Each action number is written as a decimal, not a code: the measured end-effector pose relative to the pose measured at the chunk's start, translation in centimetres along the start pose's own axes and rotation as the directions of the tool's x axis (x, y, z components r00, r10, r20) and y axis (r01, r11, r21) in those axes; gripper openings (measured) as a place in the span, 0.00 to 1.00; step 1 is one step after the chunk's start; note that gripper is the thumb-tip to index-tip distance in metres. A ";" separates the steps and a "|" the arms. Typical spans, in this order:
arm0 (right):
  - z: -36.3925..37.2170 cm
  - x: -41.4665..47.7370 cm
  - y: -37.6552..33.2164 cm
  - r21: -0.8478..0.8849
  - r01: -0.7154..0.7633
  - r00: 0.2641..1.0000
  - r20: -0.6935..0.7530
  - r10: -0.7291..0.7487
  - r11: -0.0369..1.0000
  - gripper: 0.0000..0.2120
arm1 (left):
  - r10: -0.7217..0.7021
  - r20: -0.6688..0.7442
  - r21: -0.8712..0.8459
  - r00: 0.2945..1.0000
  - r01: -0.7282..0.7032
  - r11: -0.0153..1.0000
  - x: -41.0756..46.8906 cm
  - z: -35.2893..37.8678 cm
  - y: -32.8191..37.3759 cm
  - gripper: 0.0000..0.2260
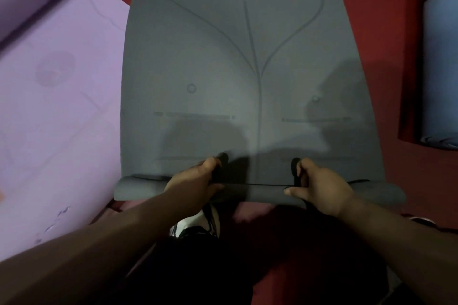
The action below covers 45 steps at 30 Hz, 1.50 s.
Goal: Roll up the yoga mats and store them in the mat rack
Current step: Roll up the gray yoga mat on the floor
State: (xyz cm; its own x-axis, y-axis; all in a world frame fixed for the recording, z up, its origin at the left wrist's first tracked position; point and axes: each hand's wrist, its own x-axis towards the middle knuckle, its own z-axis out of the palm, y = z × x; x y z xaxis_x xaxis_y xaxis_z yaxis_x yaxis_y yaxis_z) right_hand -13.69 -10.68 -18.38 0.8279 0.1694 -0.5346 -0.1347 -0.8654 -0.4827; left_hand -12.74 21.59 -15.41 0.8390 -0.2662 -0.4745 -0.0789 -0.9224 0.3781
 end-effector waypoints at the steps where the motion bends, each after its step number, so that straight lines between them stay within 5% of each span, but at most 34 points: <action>1: 0.1 0.1 0.1 0.003 -0.006 1.000 -0.004 0.006 1.000 0.26 | 0.009 -0.034 0.029 0.999 -0.008 1.000 -0.1 0.0 0.2 0.21; 8: 0.3 0.5 0.4 -0.038 0.023 0.999 -0.033 -0.024 0.999 0.25 | 0.285 -0.169 0.117 0.944 -0.267 0.956 -1.0 0.7 -0.9 0.12; 12: 0.2 0.5 0.5 -0.039 0.069 0.997 -0.014 -0.069 0.997 0.23 | 0.432 -0.084 0.267 0.898 -0.398 0.878 -1.0 0.8 -2.1 0.16; 16: 0.8 -0.2 1.1 -0.156 0.230 0.959 -0.130 -0.250 0.961 0.22 | 0.376 0.015 0.240 0.927 -0.368 0.898 -0.4 0.3 -2.6 0.20; 21: 1.9 -1.8 2.1 -0.466 0.374 0.791 -0.291 -0.538 0.802 0.16 | 0.239 0.161 0.100 0.958 -0.256 0.961 1.0 -1.1 -1.5 0.26; 27: 2.3 -3.0 2.6 -0.494 0.308 0.817 -0.300 -0.492 0.813 0.26 | 0.234 0.162 0.102 0.959 -0.252 0.962 1.7 -1.2 -1.6 0.21; 33: 1.5 -1.4 2.6 -0.406 0.317 0.861 -0.257 -0.440 0.857 0.27 | 0.388 -0.055 0.257 0.920 -0.362 0.896 -0.1 -0.3 -2.3 0.16; 37: 0.9 -0.6 2.5 -0.367 0.308 0.888 -0.220 -0.404 0.878 0.27 | 0.496 -0.075 0.344 0.865 -0.444 0.827 -0.5 -0.2 -2.8 0.16; 45: 1.4 -1.0 2.6 -0.400 0.346 0.865 -0.214 -0.454 0.849 0.22 | 0.373 0.030 0.296 0.927 -0.364 0.883 0.4 -0.9 -3.7 0.18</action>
State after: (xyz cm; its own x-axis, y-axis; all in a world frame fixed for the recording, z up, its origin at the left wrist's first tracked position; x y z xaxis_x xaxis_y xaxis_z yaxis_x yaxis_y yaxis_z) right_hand -15.59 -12.43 -20.05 0.8939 0.4381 -0.0951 0.3899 -0.8644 -0.3175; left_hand -11.65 25.13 -16.28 0.7327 -0.5991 -0.3229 -0.5348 -0.8003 0.2713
